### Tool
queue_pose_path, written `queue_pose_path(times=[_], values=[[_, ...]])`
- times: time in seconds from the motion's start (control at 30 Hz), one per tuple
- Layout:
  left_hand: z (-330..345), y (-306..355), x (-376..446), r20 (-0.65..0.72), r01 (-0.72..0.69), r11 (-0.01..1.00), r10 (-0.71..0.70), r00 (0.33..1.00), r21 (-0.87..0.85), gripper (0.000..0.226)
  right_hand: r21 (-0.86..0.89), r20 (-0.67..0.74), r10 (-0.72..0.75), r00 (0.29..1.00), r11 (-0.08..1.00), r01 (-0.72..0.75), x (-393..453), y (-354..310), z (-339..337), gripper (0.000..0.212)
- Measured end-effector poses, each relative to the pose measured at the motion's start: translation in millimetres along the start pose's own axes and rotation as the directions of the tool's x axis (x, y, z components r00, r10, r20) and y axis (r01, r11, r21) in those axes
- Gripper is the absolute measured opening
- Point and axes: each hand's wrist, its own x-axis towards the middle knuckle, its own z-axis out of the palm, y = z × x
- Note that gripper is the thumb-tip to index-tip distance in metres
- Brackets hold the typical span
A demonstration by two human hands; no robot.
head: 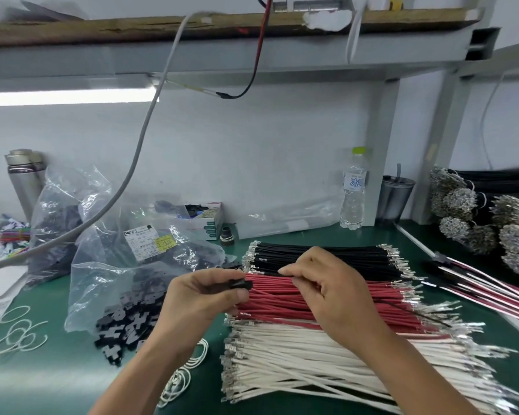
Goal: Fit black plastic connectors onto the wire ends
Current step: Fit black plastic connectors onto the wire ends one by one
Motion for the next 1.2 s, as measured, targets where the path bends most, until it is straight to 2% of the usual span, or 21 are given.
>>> queue_pose_path(times=[0.1,0.23,0.33,0.67,0.83,1.0,1.2], values=[[1,0,0,-0.019,0.016,1.000,-0.015,1.000,0.009,0.038,0.015,-0.034,0.030,0.999,0.999,-0.029,0,0,-3,0.017],[5,1,-2,0.004,0.026,1.000,-0.026,1.000,0.004,0.030,-0.047,-0.052,-0.080,0.995,0.996,0.078,-1,-8,-2,0.009],[7,1,-2,0.008,0.025,1.000,-0.025,1.000,-0.002,0.028,-0.080,-0.066,-0.110,0.992,0.991,0.105,-1,-9,-2,0.008],[7,4,-4,-0.007,0.027,1.000,-0.027,1.000,-0.006,0.028,0.022,-0.061,-0.055,0.997,0.998,0.057,0,-5,-1,0.009],[8,4,-5,0.001,0.016,1.000,-0.016,1.000,0.003,0.027,-0.045,0.009,-0.072,0.997,0.996,0.072,-2,-5,-3,0.008],[6,5,-5,0.000,-0.002,1.000,0.002,1.000,0.020,0.025,-0.046,-0.032,-0.040,0.999,0.998,0.038,1,-6,-7,0.009],[6,5,-5,0.028,-0.034,0.998,0.033,0.999,0.047,0.027,-0.113,0.091,-0.095,0.991,0.988,0.105,1,-11,-5,0.010]])
